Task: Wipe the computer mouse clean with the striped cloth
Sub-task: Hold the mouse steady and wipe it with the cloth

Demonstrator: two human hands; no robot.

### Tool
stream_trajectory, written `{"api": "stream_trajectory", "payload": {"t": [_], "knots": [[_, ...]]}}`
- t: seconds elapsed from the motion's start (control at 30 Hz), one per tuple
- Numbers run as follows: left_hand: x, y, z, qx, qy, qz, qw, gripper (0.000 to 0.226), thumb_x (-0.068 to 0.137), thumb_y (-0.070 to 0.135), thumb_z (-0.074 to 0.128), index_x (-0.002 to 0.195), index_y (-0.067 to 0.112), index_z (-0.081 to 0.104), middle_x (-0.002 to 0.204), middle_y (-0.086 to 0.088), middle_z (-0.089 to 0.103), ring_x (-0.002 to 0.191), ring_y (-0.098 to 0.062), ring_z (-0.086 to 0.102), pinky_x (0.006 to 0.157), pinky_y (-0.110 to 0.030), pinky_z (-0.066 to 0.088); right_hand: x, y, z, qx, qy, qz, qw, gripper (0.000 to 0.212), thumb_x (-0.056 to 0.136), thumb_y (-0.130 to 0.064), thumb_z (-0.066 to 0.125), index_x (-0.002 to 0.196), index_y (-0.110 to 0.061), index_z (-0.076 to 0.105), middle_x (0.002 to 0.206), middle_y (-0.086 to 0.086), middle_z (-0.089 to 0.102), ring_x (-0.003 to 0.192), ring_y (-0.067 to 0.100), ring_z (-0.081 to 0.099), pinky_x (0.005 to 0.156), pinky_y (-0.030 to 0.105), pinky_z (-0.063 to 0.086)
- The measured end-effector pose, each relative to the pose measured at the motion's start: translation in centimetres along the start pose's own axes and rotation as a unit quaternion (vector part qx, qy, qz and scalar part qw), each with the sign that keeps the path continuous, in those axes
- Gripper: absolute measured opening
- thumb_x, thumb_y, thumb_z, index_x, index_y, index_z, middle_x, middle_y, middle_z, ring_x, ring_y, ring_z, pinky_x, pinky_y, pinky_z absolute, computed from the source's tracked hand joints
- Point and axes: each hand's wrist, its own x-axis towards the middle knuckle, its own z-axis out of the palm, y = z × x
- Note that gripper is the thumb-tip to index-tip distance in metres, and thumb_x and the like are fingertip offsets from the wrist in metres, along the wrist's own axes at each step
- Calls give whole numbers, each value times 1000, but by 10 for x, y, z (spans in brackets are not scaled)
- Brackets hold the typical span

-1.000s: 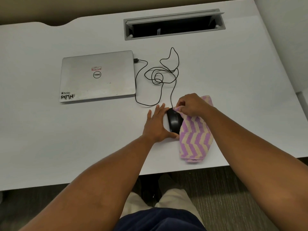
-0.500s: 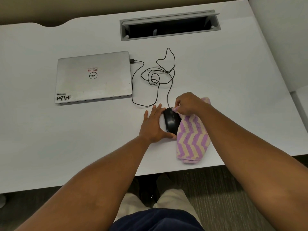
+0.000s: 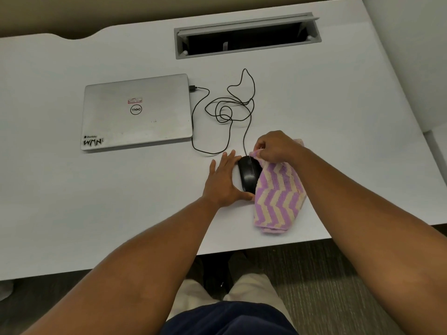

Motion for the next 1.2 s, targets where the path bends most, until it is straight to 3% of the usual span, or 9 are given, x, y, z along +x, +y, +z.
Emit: {"api": "stream_trajectory", "payload": {"t": [0.2,0.3,0.37,0.43,0.53,0.63,0.83,1.07,1.2], "knots": [[-1,1,-1,-6,1,2,1000,121,56,70,81,152,24,25,165,4,15,153,-13,1,123,-44,-5,-1,-2,11,33,-29,-52,998,21,80,-31,73,100,-23,74,90,-12,65,80,4,58,60,13,36],[-1,1,-1,2,-1,4,1000,121,56,72,80,153,24,25,165,3,15,153,-13,0,123,-44,-4,-4,-5,6,24,-111,-67,991,16,74,-31,79,89,-34,77,77,-24,60,73,0,56,60,13,36],[0,0,-1,7,-6,0,1000,123,56,73,79,153,23,23,165,3,13,153,-13,0,123,-45,-4,-3,-9,2,-5,-180,-64,982,12,72,-31,81,77,-41,75,76,-24,63,77,1,57,64,16,40],[0,0,-2,5,-9,-7,1000,125,55,73,80,154,23,23,166,4,12,153,-12,-1,124,-44,-4,-1,-11,-2,-22,-214,-54,975,13,71,-28,82,77,-39,77,78,-23,65,79,3,58,65,18,42],[0,1,-1,2,-8,-7,1000,125,54,72,81,154,23,23,166,4,12,153,-12,-1,123,-44,-5,1,-8,-6,-23,-189,-42,981,10,74,-25,80,82,-32,77,79,-19,64,77,4,56,63,18,40],[-1,1,0,0,-5,-3,1000,123,56,71,81,153,23,24,165,3,13,153,-14,0,123,-45,-4,3,-3,-6,-26,-116,-28,993,6,79,-26,76,84,-26,72,85,-11,62,76,5,55,65,19,40],[-1,3,-2,-4,-2,-4,1000,120,57,69,82,153,25,24,165,3,14,153,-14,1,123,-44,-5,5,-9,11,-3,10,-36,999,22,87,-29,65,102,-16,74,106,2,70,94,15,60,76,25,43],[-1,3,-2,-13,1,-6,1000,118,56,67,84,152,27,27,165,4,16,152,-12,1,123,-43,-5,5,-17,8,-12,-46,-66,997,23,87,-27,67,106,-19,75,110,1,70,103,15,60,81,23,41],[1,3,-3,-12,-2,-8,1000,118,54,67,84,151,26,29,165,5,16,152,-12,1,123,-44,-4,5,-21,0,-27,-128,-63,989,18,81,-29,74,97,-24,77,101,-4,72,90,9,60,70,19,42]]}}
